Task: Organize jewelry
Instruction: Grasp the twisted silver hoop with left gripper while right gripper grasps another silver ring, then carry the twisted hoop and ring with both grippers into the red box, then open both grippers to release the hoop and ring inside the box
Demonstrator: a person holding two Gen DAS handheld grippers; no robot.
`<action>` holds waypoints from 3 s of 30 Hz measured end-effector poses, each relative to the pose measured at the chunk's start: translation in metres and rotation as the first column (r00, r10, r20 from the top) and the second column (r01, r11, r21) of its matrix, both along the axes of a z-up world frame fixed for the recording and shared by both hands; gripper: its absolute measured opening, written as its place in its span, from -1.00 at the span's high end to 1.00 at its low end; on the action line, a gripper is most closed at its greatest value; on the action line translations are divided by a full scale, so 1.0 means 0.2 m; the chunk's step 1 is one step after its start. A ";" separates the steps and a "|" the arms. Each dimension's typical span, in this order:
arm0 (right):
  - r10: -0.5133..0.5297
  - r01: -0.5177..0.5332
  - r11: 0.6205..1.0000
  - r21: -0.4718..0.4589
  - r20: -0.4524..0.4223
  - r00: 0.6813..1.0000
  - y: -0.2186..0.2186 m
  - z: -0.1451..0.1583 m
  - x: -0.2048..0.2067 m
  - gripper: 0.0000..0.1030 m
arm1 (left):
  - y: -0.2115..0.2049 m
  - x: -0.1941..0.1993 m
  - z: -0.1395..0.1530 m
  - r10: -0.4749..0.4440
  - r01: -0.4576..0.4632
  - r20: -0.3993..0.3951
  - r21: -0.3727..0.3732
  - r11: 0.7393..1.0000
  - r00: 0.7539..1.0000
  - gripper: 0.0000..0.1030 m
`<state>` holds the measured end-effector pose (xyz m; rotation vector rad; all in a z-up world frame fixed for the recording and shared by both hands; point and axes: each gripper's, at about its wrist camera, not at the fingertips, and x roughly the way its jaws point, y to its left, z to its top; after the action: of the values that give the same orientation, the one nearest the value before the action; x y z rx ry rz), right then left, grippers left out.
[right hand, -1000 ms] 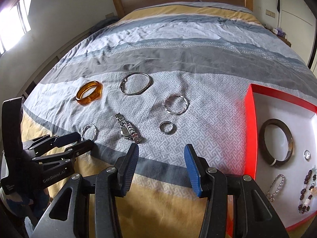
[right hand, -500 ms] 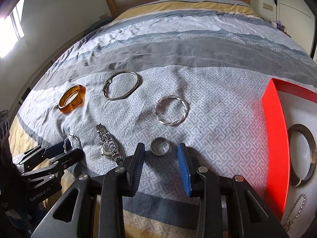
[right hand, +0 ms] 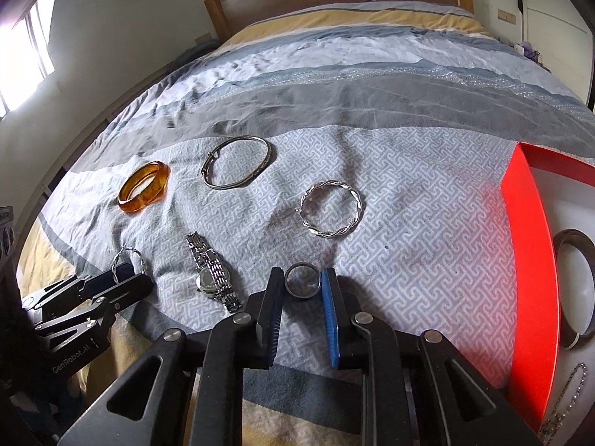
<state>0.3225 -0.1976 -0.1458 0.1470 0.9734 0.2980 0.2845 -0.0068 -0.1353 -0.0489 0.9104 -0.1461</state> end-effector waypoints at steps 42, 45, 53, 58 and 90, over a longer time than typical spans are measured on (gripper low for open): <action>-0.166 0.162 0.976 -0.143 -0.016 0.986 -1.22 0.17 -0.02 0.60 | -1.51 0.14 0.19 -0.466 0.467 -0.040 0.017 0.884 0.884 0.42; -0.149 0.142 0.978 -0.151 -0.033 0.988 -1.22 0.13 0.00 0.60 | -1.53 0.16 0.13 -0.473 0.474 -0.067 0.009 0.880 0.879 0.42; -0.133 0.118 0.975 -0.188 -0.064 0.989 -1.20 0.08 0.02 0.60 | -1.58 0.17 0.09 -0.499 0.502 -0.083 0.018 0.865 0.863 0.42; -0.135 0.119 0.973 -0.200 -0.072 0.988 -1.19 0.08 0.03 0.61 | -1.60 0.17 0.06 -0.506 0.511 -0.089 0.053 0.858 0.858 0.41; -0.226 0.232 0.956 -0.177 0.055 0.973 -1.24 0.64 -0.44 0.27 | -1.43 -0.08 0.50 -0.473 0.471 0.007 0.090 0.878 0.881 0.26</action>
<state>0.2340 -0.4454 -0.0182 0.0858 0.9350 -0.0024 0.2687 -0.2929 -0.0354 0.2595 0.8851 -0.5628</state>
